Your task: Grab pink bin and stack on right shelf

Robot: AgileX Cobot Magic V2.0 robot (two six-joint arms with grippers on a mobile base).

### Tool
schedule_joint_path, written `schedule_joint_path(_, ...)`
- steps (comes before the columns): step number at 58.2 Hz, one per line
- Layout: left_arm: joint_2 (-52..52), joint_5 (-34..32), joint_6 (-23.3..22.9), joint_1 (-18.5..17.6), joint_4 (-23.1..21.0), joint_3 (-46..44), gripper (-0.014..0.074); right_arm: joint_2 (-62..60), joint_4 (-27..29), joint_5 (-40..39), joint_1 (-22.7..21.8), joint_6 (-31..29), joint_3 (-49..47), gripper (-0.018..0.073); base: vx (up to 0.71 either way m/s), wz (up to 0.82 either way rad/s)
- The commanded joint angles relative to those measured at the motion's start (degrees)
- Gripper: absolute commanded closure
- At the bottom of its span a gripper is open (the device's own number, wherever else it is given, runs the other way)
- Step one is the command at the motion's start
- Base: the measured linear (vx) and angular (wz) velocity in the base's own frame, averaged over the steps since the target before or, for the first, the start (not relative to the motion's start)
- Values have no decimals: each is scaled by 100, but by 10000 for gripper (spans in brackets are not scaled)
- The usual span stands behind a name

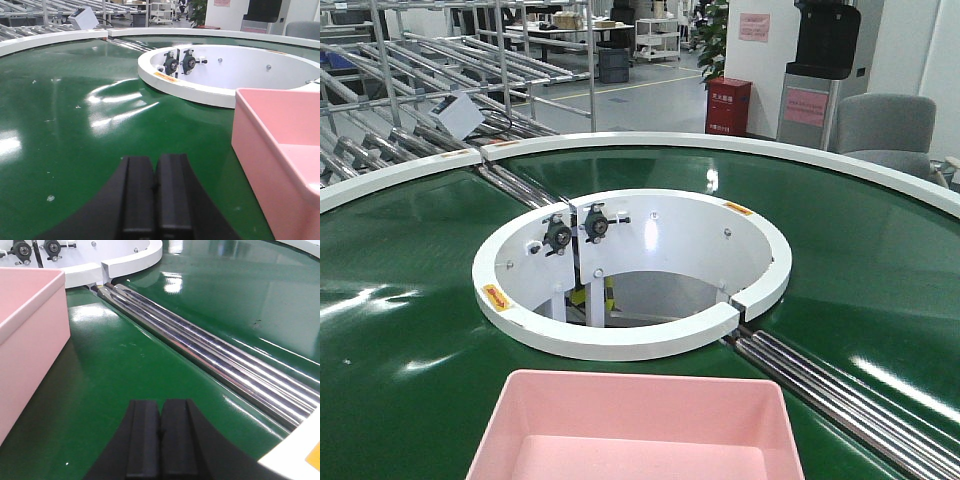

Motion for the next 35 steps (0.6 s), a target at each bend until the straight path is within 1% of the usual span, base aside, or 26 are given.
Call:
schedule_joint_path(1, 119, -499, -41, 19, -8, 57, 604, 71, -36, -431, -38, 0, -3, 571, 0, 0)
schedule_joint_path(30, 119, -562, -41, 21, -8, 57, 604, 71, -58, -465, -38, 0, -3, 571, 0, 0)
schedule_joint_path(35, 119, -562, -41, 21, -8, 57, 604, 71, -635, -615, -38, -290, -3, 571, 0, 0)
